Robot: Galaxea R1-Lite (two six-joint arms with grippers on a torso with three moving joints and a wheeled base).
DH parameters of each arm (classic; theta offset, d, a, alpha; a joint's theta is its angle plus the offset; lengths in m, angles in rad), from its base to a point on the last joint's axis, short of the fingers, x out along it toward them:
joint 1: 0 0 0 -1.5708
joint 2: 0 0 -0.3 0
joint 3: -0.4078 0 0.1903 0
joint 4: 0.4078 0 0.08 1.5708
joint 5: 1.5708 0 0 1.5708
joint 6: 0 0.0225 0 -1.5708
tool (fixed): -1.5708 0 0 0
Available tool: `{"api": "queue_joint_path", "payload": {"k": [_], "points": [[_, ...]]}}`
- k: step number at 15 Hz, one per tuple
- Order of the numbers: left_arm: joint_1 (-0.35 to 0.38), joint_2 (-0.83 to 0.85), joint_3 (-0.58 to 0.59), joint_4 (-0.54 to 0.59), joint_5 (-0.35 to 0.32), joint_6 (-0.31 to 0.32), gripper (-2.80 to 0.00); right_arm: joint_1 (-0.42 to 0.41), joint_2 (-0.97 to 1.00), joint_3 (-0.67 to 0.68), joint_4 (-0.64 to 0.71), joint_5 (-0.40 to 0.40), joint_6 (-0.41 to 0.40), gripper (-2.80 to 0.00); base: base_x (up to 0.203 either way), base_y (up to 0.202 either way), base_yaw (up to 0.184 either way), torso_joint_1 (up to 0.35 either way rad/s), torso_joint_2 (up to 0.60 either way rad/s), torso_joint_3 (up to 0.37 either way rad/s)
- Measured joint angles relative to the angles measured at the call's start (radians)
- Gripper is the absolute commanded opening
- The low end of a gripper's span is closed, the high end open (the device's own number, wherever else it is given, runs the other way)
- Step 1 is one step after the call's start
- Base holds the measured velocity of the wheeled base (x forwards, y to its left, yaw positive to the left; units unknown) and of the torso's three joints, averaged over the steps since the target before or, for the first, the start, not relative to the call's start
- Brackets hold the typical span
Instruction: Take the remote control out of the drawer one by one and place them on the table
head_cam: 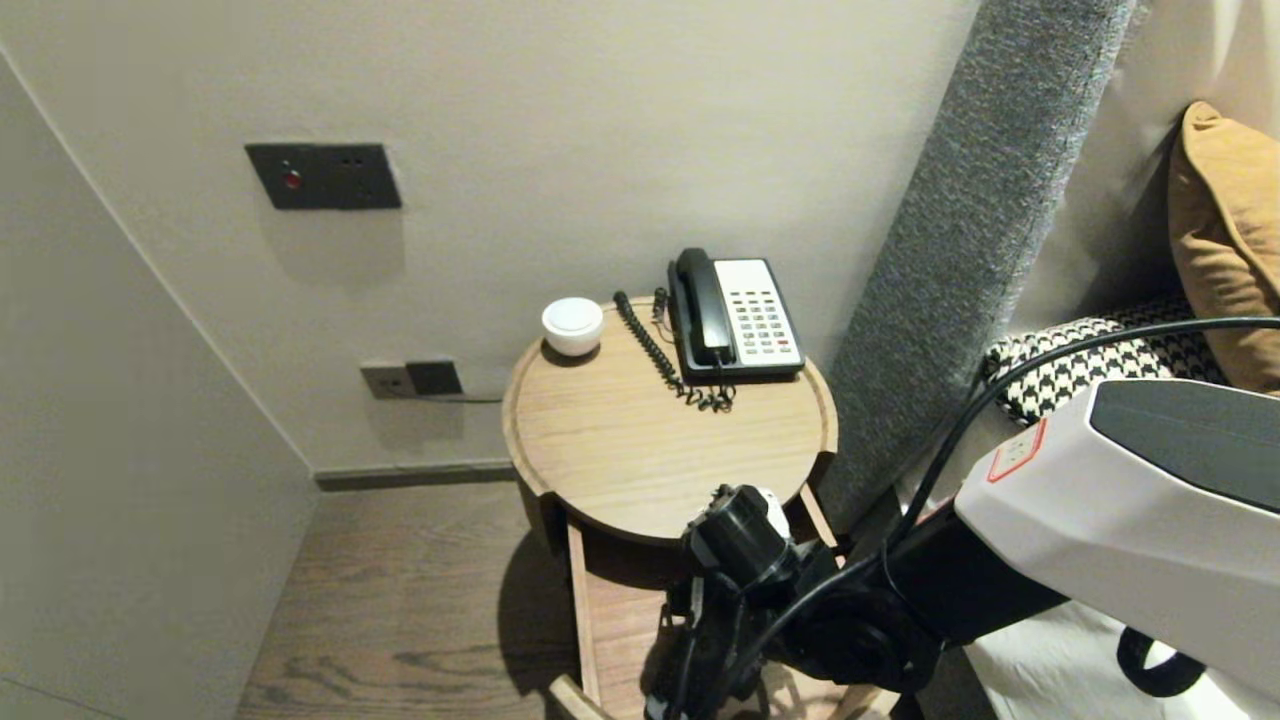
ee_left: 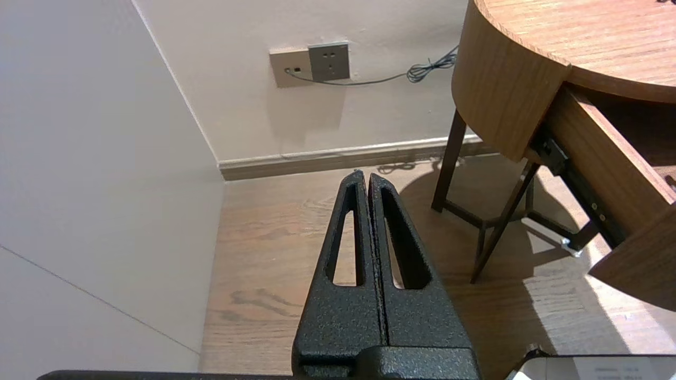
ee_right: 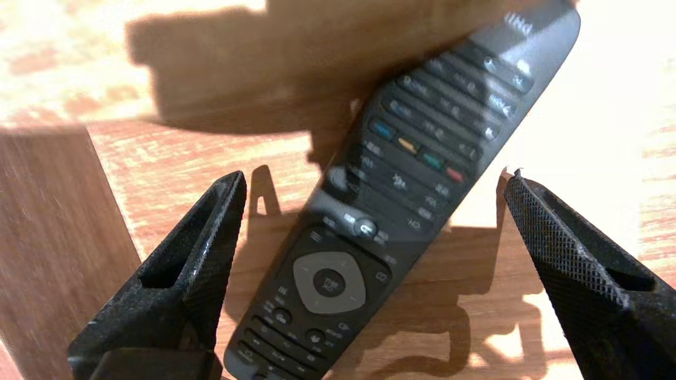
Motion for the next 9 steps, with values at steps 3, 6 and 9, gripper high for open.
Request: {"api": "queue_joint_path", "payload": {"k": [3,6,9], "points": [[0.000,0.000,0.000,0.000,0.000,0.000,-2.80,0.000,0.007,0.014,-0.001,-0.006,-0.007,0.00,0.000,0.000,0.000,0.000,0.00,0.000],[0.000,0.000,0.000,0.000,0.000,0.000,-2.80,0.000,0.028,0.007,-0.003,-0.010,-0.009,0.00,0.000,0.000,0.000,0.000,0.00,0.000],[0.000,0.000,0.000,0.000,0.000,0.000,-2.80,0.001,0.047,-0.005,-0.007,-0.052,-0.026,0.00,0.000,0.000,0.000,0.000,0.00,0.000]]}}
